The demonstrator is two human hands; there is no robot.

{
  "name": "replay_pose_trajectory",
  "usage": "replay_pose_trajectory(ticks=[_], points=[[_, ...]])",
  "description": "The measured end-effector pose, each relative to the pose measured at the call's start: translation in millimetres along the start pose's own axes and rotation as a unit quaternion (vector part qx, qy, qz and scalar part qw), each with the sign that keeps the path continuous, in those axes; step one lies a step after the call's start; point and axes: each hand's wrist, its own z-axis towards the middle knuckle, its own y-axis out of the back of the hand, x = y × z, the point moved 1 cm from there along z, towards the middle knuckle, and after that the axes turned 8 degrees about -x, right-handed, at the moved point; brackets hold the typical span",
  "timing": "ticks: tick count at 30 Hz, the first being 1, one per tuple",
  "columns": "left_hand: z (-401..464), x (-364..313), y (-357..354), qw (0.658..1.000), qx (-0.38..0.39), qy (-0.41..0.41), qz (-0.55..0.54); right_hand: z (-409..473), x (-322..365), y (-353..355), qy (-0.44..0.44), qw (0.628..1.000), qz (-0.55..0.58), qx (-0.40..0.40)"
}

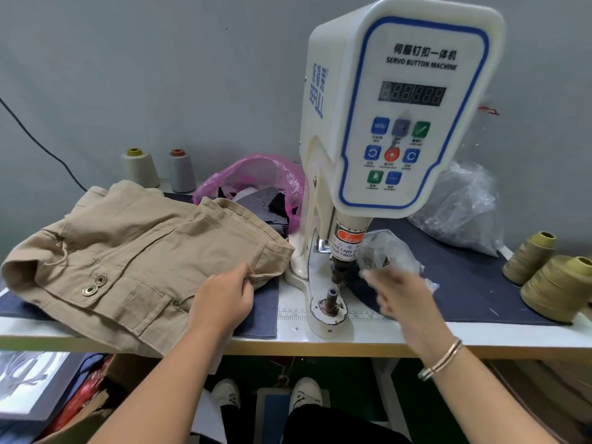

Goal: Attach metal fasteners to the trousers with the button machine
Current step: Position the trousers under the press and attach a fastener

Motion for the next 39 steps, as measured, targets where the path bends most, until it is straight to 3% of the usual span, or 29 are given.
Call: replay_pose_trajectory(ticks=[2,5,16,39], points=[[1,0,0,1.000,-0.005,-0.003,0.000,-14,-3,-15,-0.071,0.992,0.073,0.080],[0,0,1,1.000,-0.004,0.000,0.003,-22,-8,-26,-0.132,0.970,0.159,0.127],[0,-1,2,1.000,0.002,-0.003,-0.006,-27,-6,-41,-0.337,0.851,0.372,0.152],[0,-1,3,1.000,-0.006,-0.005,-0.017,-37,5,-41,-0.395,0.777,0.474,0.122]])
